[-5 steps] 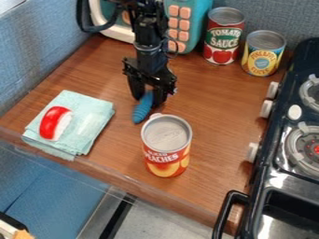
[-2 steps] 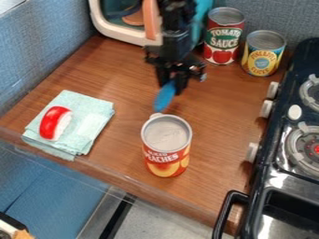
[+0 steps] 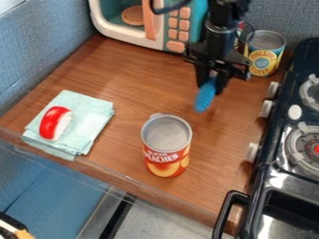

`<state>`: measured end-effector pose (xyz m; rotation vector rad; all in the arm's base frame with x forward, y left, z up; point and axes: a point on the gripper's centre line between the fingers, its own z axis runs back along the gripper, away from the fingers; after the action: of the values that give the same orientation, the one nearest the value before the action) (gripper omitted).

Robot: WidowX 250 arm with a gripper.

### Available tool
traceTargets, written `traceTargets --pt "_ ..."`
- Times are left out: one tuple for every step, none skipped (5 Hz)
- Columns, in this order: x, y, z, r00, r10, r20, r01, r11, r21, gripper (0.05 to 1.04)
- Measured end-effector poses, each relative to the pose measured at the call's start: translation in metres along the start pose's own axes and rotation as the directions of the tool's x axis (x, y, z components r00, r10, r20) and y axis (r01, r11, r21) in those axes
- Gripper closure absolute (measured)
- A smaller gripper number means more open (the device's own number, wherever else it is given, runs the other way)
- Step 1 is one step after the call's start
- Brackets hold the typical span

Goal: Move the blue spoon to the right side of the table

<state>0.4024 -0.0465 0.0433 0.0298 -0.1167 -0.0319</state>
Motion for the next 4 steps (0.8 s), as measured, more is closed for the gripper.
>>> traceTargets --pt "-0.002 -0.018 -0.012 1.0 -0.012 -0.028 0.012 1.0 0.014 0.698" --pt "-0.002 -0.021 -0.016 1.0 0.011 -0.024 -0.011 1.0 0.02 0.698" --pt "-0.005 -0.02 -0.02 0.999 0.023 -0.028 -0.022 0.999 0.031 0.644" --pt "-0.01 -0.016 -0.024 0.998 0.04 -0.039 -0.039 0.999 0.036 0.542"
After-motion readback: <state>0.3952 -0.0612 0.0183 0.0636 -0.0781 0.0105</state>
